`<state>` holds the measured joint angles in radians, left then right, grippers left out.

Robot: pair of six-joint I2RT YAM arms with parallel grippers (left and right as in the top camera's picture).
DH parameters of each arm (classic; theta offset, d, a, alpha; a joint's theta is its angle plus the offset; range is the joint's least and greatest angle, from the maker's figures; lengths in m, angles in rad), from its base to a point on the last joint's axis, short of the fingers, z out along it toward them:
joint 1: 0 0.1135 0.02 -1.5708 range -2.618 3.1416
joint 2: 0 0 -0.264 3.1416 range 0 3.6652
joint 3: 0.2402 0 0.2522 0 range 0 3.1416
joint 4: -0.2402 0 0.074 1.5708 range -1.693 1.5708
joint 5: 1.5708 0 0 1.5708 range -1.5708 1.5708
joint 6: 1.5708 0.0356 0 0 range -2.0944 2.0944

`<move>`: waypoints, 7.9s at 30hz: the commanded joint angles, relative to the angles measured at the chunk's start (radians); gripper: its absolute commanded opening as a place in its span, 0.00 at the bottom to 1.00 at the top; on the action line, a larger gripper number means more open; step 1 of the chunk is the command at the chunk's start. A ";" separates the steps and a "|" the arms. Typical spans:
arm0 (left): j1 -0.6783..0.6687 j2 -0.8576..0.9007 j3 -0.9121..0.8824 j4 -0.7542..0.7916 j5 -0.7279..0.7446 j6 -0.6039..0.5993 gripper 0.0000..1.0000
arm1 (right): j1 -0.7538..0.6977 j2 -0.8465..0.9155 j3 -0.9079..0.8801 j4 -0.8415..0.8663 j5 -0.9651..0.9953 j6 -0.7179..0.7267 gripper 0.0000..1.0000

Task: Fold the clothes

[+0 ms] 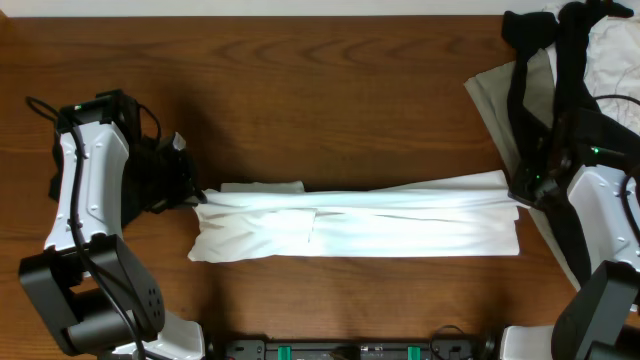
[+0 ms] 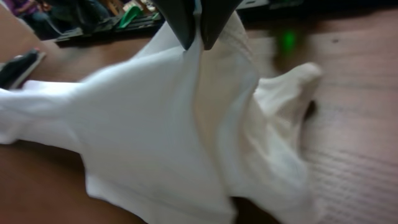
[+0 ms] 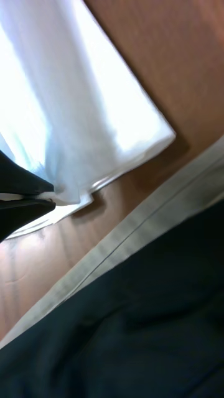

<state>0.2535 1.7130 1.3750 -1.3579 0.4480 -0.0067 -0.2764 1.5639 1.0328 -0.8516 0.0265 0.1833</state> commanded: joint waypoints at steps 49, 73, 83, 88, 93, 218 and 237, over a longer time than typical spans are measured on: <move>0.004 -0.009 -0.259 0.004 -0.211 -0.097 0.16 | -0.029 -0.019 0.002 -0.083 -0.009 0.026 0.08; -0.091 -0.148 -0.198 0.071 -0.138 -0.128 0.06 | -0.029 -0.019 0.001 -0.068 -0.009 0.026 0.08; -0.146 -0.138 -0.475 0.452 -0.167 -0.217 0.06 | -0.029 -0.019 0.001 -0.068 -0.009 0.026 0.08; -0.146 -0.132 -0.526 0.673 -0.235 -0.233 0.07 | -0.029 -0.019 0.001 -0.072 -0.009 0.026 0.07; -0.146 -0.132 -0.521 0.735 -0.227 -0.262 0.07 | -0.029 -0.019 0.001 -0.076 -0.009 0.026 0.07; -0.148 -0.153 -0.127 -0.116 -0.029 -0.091 0.06 | -0.024 -0.019 0.001 -0.065 -0.008 0.026 0.07; -0.148 -0.151 -0.128 0.193 -0.217 -0.169 0.06 | -0.024 -0.019 -0.001 -0.069 -0.008 0.026 0.06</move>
<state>0.1074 1.5558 1.2514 -1.1900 0.3393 -0.1352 -0.2993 1.5639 1.0328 -0.9195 0.0185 0.1955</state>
